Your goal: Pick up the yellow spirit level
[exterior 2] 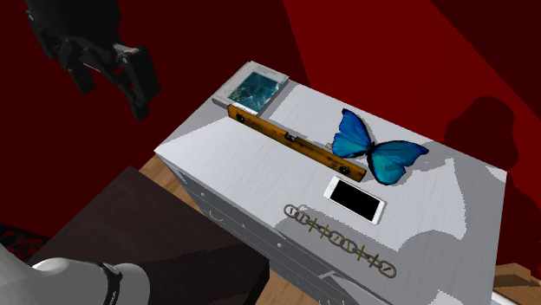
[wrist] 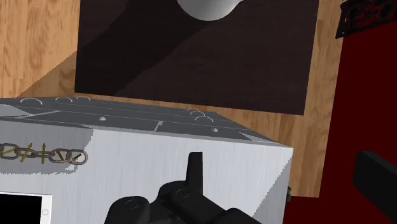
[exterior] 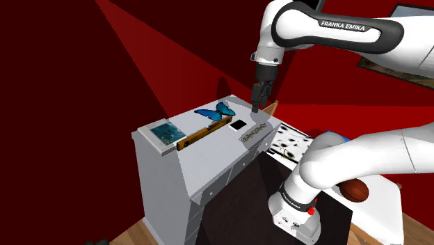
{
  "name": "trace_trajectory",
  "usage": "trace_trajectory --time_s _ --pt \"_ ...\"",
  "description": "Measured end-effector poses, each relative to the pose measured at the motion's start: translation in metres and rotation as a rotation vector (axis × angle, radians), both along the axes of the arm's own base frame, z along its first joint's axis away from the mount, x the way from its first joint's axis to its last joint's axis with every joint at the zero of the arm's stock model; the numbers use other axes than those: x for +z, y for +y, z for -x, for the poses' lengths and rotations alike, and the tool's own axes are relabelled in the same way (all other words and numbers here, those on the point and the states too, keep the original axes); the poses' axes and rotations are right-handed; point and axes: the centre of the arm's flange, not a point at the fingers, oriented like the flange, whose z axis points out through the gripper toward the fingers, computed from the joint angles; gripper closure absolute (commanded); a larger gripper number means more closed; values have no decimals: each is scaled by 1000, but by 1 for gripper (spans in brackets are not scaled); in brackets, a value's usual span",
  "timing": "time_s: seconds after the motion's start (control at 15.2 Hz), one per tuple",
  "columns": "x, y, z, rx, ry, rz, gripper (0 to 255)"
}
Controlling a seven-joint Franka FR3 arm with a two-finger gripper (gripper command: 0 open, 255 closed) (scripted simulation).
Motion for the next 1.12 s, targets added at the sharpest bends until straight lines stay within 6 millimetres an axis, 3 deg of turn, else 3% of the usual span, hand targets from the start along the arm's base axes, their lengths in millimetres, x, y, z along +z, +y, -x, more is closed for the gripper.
trace_trajectory --time_s 0.2,0.59,1.12 --pt "-9 -9 -4 41 -4 -1 0" --pt "-65 -49 -28 248 -26 -9 0" --pt "-136 -96 -81 537 -57 -19 0"
